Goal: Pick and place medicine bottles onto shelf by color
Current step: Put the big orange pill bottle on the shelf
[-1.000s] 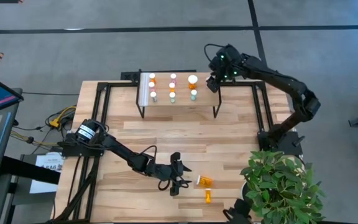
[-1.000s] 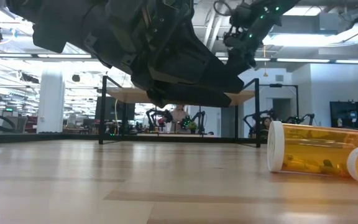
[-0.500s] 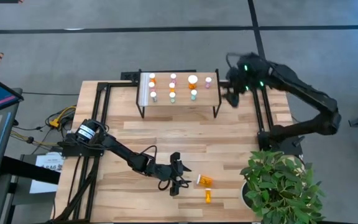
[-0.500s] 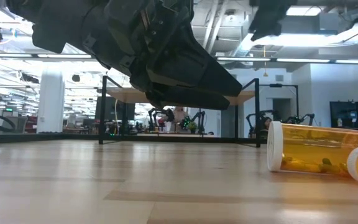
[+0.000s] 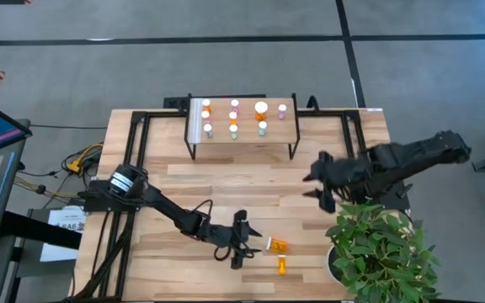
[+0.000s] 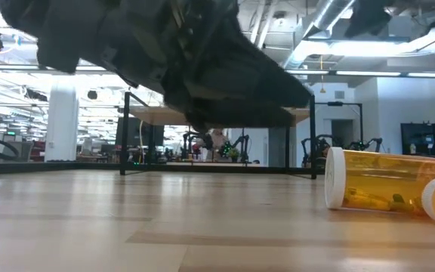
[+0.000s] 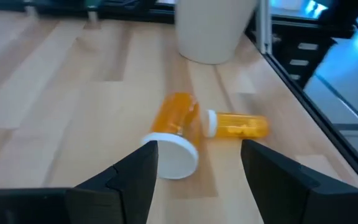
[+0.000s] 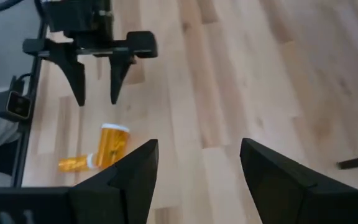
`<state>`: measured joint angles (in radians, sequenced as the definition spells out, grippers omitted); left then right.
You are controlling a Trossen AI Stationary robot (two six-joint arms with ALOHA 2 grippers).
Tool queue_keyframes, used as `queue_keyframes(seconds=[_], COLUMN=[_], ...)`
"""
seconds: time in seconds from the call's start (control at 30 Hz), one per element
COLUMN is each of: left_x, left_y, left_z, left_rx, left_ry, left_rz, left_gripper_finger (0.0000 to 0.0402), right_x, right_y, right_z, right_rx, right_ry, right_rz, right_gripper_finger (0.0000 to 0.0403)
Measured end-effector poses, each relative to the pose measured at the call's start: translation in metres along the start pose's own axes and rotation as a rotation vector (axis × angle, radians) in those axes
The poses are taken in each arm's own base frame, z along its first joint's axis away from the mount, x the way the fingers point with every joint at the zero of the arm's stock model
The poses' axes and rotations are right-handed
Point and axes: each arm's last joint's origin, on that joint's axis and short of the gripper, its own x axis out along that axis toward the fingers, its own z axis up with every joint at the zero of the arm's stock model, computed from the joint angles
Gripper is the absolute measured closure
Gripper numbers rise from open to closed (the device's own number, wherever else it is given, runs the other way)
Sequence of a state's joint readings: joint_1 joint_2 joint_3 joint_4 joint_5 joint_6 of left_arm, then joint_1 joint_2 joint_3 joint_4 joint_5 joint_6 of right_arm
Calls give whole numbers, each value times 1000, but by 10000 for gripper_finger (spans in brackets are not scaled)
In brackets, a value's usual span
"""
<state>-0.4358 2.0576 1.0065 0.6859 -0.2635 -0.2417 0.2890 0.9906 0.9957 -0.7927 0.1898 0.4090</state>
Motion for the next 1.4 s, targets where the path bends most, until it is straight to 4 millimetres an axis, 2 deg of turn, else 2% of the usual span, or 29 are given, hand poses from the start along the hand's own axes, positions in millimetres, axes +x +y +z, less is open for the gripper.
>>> queue_keyframes(seconds=[0.17, 0.37, 0.63, 0.9, 1.07, 1.4], left_x=[19, 43, 49, 53, 54, 54], left_y=[0, 10, 24, 46, 50, 49], left_z=[-10, -19, -20, -16, -14, -9], left_rx=[-6, -4, -2, 0, 42, 90], left_ry=[19, 31, 33, 64, 61, 5], left_rz=[-26, 20, 58, -67, -94, -118], left_gripper_finger=[164, 129, 106, 106, 108, 164], right_x=[10, 19, 33, 46, 47, 45], right_y=[18, 29, 33, 37, 37, 37], right_z=[-12, -14, -15, -16, -15, -15], right_rx=[-21, -52, -68, -81, -80, -78], right_ry=[1, 10, 43, 77, 73, 64], right_rz=[-1, -4, -23, -42, -40, -35], right_gripper_finger=[152, 152, 152, 152, 152, 152])
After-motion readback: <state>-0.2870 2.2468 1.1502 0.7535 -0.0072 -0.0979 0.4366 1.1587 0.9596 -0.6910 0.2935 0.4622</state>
